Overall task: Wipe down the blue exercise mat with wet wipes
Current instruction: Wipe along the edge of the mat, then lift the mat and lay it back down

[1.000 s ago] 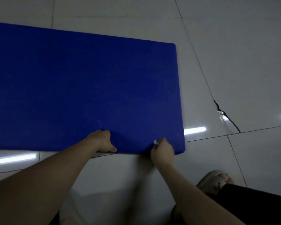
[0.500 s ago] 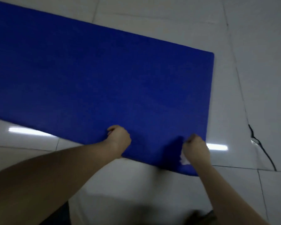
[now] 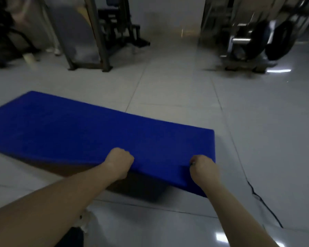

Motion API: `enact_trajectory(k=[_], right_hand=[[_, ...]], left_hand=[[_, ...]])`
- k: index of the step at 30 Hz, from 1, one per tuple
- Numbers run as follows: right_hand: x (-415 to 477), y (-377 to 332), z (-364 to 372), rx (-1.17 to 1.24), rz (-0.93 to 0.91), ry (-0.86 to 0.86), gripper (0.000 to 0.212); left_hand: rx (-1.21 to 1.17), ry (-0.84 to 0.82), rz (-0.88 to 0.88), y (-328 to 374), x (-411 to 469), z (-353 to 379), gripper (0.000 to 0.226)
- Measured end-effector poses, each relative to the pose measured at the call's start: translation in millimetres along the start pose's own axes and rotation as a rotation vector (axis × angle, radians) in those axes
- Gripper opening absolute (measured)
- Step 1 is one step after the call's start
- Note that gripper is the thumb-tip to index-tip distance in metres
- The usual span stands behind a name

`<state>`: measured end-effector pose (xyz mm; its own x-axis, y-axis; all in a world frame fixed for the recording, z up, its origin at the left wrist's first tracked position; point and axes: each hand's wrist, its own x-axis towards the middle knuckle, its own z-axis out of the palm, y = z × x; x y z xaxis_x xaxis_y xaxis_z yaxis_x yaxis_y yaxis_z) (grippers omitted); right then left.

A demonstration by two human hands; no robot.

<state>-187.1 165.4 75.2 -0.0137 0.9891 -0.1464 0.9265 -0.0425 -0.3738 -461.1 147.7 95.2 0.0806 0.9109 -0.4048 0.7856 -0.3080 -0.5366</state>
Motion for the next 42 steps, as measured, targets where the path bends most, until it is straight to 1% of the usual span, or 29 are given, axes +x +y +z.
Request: enact_trajectory(k=[2,5,8,9,11,13,15,16,17,19,21,23,24,26,27,29,33,37,39,42], right_hand=[[-12.9,-7.3,-44.7,0.001,-0.010,0.019,0.026],[-28.2,-22.7,-99.5,0.163,-0.052,0.081,0.025],[-49.1,-31.2,-140.9,0.343,-0.180,0.123,0.030],[-56.1,-33.1,-151.1,0.361,-0.238,0.144,0.034],[-70.4,-35.1,-168.4,0.293,-0.352,0.163,0.040],[-77.6,-38.6,-178.7,0.158,-0.453,0.155,0.038],[-83.7,-45.2,-187.5,0.079,-0.448,0.112,0.027],[-85.8,-49.8,-192.6,0.079,-0.412,0.096,0.021],[-88.0,-55.7,-196.8,0.085,-0.396,0.101,0.020],[-92.5,-69.4,-203.7,0.096,-0.388,0.176,0.029],[-96.2,-84.0,-210.8,0.115,-0.396,0.264,0.033],[-97.7,-93.3,-215.2,0.110,-0.449,0.302,0.031],[-98.1,-99.4,-217.6,0.107,-0.482,0.299,0.025],[-94.5,-110.5,-225.9,0.099,-0.537,0.298,0.012],[-92.5,-114.3,-229.6,0.104,-0.540,0.286,0.009],[-91.4,-117.9,-237.0,0.170,-0.505,0.238,0.009],[-90.4,-110.4,-242.6,0.269,-0.453,0.204,0.011],[-92.6,-87.3,-225.9,0.439,-0.438,0.239,0.010],[-91.7,-77.4,-212.0,0.492,-0.429,0.267,0.012],[-81.2,-69.9,-195.8,0.566,-0.389,0.355,0.017]], left_hand=[[-0.093,0.053,-0.095,-22.0,-32.2,-22.9,0.006],[-0.179,0.157,-0.263,-58.3,-66.1,-46.9,0.007],[-0.278,0.220,-0.413,-87.3,-93.3,-64.6,0.009],[-0.312,0.241,-0.445,-97.6,-101.8,-70.2,0.009],[-0.376,0.290,-0.491,-117.0,-115.3,-82.4,0.009],[-0.434,0.319,-0.523,-132.6,-129.1,-92.3,0.007],[-0.510,0.339,-0.544,-141.8,-141.5,-101.8,0.005],[-0.546,0.373,-0.563,-146.1,-145.7,-107.8,0.004],[-0.589,0.419,-0.588,-150.4,-149.9,-112.0,0.004],[-0.684,0.532,-0.651,-158.4,-155.9,-115.4,0.003],[-0.761,0.616,-0.738,-164.7,-162.7,-112.8,0.008],[-0.834,0.655,-0.797,-176.6,-166.3,-107.9,0.013],[-0.865,0.667,-0.817,-184.5,-170.1,-105.2,0.014],[-0.907,0.703,-0.846,-202.2,-179.3,-107.5,0.016],[-0.916,0.721,-0.858,-209.5,-183.8,-110.9,0.017],[-0.922,0.765,-0.879,-220.6,-189.5,-123.8,0.016],[-0.887,0.815,-0.900,-225.3,-190.3,-157.1,0.015],[-0.832,0.859,-0.772,-229.3,-184.5,-187.5,0.025],[-0.779,0.871,-0.726,-227.8,-180.9,-203.1,0.023],[-0.696,0.868,-0.665,-231.3,-170.8,-228.4,0.021]])
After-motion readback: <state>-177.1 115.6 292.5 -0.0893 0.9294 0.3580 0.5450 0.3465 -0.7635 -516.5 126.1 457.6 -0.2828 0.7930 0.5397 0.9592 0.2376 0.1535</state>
